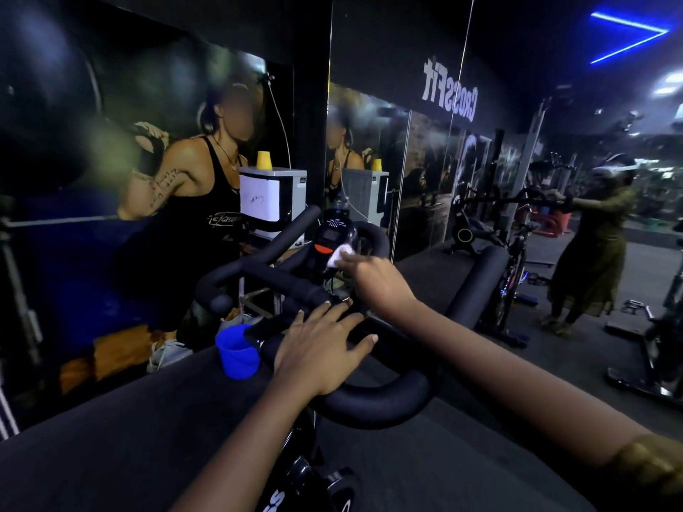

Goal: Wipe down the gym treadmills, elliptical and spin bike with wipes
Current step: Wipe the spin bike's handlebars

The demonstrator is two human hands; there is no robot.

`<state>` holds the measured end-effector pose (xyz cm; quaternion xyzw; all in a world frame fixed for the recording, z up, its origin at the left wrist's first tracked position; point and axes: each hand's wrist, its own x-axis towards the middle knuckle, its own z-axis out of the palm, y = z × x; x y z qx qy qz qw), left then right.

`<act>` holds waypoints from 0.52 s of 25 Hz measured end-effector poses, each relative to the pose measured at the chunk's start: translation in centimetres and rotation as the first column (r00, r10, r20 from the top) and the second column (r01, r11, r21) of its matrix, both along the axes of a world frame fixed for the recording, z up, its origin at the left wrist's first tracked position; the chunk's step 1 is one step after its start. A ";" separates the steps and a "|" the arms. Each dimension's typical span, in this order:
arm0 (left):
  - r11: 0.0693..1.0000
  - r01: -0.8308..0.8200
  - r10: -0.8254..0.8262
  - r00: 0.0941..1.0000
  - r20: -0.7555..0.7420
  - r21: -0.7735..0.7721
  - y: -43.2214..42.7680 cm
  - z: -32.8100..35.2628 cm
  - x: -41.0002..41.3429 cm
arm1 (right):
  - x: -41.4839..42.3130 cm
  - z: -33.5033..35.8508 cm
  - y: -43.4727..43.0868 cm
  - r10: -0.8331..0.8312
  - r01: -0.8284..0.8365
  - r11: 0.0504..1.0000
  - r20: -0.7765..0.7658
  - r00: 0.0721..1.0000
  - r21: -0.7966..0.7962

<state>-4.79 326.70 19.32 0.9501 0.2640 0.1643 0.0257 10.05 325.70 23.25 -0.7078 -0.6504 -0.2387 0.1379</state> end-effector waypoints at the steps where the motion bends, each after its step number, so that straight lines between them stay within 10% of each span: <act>1: 1.000 -0.008 0.008 1.000 0.002 0.009 0.0 0.0 0.0 | -0.5 -0.7 -0.5 0.068 -0.067 0.996 0.012 0.998 -0.064; 6: 0.999 0.007 -0.007 1.000 0.016 -0.032 -0.2 -0.1 -0.1 | 1.7 2.9 -0.1 0.134 -0.027 0.922 -0.254 0.958 0.385; 13: 1.000 0.007 -0.007 1.000 0.019 -0.024 -0.3 0.0 -0.2 | 1.8 0.9 1.4 0.007 0.132 0.939 -0.401 0.916 0.318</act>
